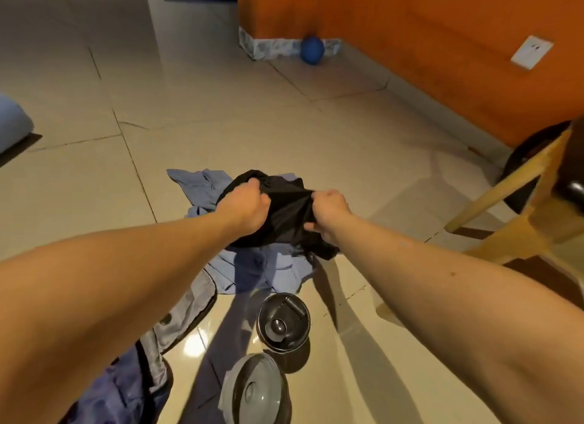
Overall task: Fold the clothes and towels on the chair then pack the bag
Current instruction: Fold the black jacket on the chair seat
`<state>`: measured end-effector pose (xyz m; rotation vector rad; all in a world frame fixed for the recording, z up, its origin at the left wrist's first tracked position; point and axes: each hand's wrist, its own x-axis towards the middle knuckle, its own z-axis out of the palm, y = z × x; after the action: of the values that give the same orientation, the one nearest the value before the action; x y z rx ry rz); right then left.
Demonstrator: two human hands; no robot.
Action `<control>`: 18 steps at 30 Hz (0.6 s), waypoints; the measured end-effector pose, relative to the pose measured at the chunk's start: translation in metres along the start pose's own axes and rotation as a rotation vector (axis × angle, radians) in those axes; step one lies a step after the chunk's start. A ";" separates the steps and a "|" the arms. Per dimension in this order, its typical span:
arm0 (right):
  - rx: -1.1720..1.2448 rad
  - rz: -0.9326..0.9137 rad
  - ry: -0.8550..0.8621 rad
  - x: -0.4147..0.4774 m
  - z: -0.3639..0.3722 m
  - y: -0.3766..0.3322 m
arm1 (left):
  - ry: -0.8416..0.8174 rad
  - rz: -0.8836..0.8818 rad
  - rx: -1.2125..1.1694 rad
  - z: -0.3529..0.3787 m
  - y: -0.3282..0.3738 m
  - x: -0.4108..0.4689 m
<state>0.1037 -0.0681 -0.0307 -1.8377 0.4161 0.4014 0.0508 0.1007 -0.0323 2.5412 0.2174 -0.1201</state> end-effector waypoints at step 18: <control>0.604 -0.506 0.030 -0.336 -0.185 -0.260 | 0.286 0.388 -0.563 -0.254 0.276 -0.191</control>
<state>-0.0565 -0.1431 0.3981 -1.2916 0.0625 -0.0995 -0.0772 -0.0072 0.3538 1.9811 -0.1231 0.4028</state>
